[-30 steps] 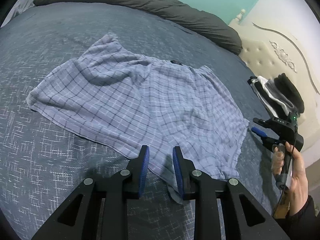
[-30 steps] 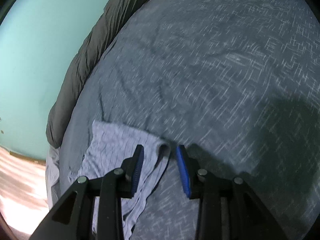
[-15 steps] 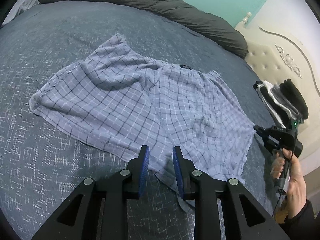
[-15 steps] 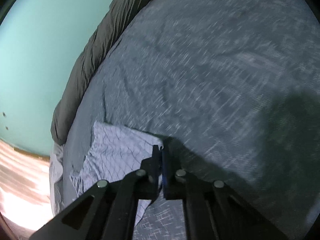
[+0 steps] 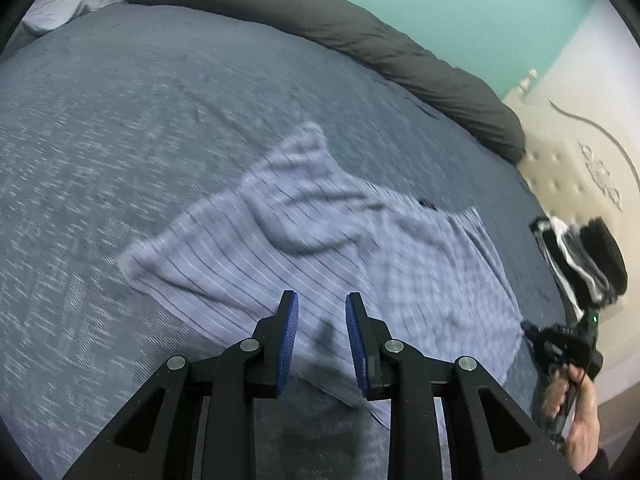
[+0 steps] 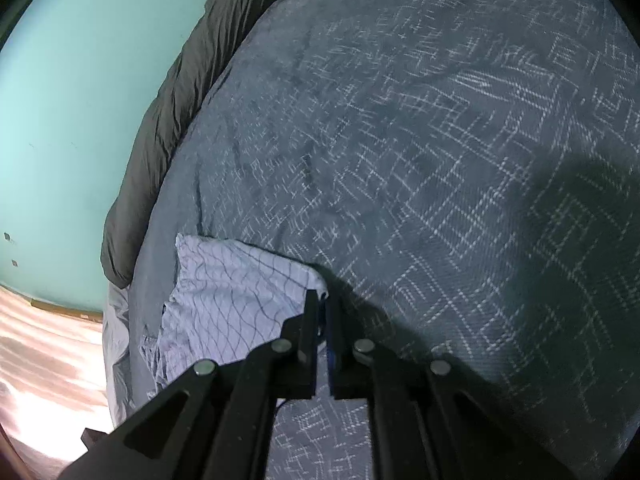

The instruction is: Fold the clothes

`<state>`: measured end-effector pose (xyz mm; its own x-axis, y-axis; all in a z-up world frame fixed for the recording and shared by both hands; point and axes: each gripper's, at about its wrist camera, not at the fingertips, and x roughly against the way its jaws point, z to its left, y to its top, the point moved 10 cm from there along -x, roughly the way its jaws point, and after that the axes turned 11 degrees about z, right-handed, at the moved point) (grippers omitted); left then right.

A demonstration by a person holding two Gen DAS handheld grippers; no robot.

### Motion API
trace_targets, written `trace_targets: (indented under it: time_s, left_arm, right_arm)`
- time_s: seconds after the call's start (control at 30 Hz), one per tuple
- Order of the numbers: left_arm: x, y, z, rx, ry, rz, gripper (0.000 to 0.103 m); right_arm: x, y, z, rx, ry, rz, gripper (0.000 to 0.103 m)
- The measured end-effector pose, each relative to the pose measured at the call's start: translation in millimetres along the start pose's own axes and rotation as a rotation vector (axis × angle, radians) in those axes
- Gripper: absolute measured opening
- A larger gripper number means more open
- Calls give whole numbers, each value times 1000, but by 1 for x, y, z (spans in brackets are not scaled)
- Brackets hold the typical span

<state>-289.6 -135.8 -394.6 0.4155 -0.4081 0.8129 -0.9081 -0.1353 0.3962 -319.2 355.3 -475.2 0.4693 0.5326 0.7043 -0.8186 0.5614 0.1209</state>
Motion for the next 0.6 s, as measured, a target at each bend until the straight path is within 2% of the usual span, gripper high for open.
trace_targets:
  time_s: [0.13, 0.2, 0.27, 0.3, 0.33, 0.5, 0.6]
  left_arm:
    - [2, 11, 7, 5, -1, -5, 27]
    - [5, 16, 6, -8, -7, -11, 28]
    - [8, 25, 5, -15, -19, -15, 36]
    - [9, 30, 3, -16, -22, -17, 41]
    - [8, 36, 2, -16, -23, -16, 42]
    - [-6, 81, -10, -71, 18, 9, 42]
    - [-21, 108, -12, -83, 63, 37, 42]
  right_arm:
    - [11, -1, 6, 62, -59, -22, 5]
    - [20, -1, 9, 93, -92, -39, 11]
    - [29, 2, 12, 116, -111, -55, 24]
    - [33, 5, 14, 120, -114, -60, 26]
    - [34, 11, 19, 126, -109, -64, 28]
    - [18, 29, 71, 237, -83, 8, 29]
    - [-13, 32, 110, 324, -65, 102, 31]
